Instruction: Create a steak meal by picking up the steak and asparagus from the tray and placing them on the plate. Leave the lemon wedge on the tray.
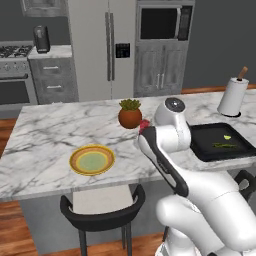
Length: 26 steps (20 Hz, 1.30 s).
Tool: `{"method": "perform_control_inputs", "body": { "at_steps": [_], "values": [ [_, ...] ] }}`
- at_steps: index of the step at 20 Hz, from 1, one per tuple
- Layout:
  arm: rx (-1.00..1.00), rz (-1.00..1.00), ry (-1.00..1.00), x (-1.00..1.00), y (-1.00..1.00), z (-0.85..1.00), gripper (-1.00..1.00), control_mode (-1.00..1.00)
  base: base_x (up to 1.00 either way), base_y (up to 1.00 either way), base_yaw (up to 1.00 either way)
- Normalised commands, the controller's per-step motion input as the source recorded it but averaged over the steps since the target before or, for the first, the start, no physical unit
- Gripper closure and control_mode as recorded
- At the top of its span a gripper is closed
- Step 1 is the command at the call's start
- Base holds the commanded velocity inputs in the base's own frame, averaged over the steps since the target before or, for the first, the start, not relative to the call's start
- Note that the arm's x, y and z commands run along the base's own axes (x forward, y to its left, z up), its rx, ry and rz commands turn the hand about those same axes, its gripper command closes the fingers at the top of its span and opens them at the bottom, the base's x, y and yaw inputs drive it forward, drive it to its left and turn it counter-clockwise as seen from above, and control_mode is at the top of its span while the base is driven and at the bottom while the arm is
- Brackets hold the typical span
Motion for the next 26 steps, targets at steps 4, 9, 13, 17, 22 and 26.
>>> {"method": "perform_control_inputs", "body": {
  "at_steps": [4,9,13,17,22,26],
  "values": [
    [-0.04,0.22,0.07,0.0,1.0,-0.01,1.0,-1.0,0.0,0.0,0.0],
    [-0.03,0.23,0.09,0.0,1.0,-0.2,1.0,-1.0,0.0,0.0,0.0],
    [-0.04,0.21,0.12,0.03,1.0,-0.42,1.0,-1.0,0.0,0.0,0.0],
    [0.0,0.16,0.2,0.37,0.52,-0.63,1.0,-1.0,0.0,0.0,0.0],
    [0.0,0.09,0.14,0.54,0.22,-0.52,1.0,-1.0,0.0,0.0,0.0],
    [0.0,0.04,0.09,0.58,0.26,-0.28,1.0,-1.0,0.0,0.0,0.0]
  ]
}}
